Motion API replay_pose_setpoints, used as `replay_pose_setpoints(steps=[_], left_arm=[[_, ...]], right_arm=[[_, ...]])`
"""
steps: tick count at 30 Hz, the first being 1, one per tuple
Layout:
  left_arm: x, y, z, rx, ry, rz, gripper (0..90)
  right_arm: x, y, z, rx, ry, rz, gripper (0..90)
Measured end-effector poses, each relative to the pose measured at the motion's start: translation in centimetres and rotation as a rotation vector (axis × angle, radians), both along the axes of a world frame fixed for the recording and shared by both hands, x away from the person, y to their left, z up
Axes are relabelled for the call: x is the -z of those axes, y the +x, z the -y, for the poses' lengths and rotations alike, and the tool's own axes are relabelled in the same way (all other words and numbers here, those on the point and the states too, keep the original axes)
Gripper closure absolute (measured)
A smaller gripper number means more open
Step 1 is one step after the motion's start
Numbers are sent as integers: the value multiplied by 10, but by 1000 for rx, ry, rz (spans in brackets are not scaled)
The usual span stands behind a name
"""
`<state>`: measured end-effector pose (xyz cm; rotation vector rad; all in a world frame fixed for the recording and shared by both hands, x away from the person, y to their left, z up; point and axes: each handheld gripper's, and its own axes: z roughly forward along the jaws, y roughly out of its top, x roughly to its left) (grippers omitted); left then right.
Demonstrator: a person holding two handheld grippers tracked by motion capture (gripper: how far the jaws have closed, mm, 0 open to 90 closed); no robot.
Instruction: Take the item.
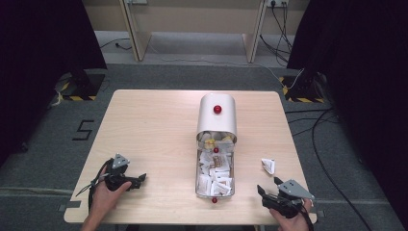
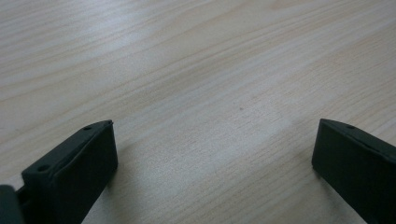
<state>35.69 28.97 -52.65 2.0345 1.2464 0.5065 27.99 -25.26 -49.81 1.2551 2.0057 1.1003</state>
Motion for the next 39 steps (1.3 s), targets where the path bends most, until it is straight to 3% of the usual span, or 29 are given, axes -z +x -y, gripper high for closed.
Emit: replay_pose_setpoints(steps=[39], left_arm=[[0, 0, 0, 0, 0, 0, 0]], right_arm=[[16, -28, 3, 12, -21, -44, 297]])
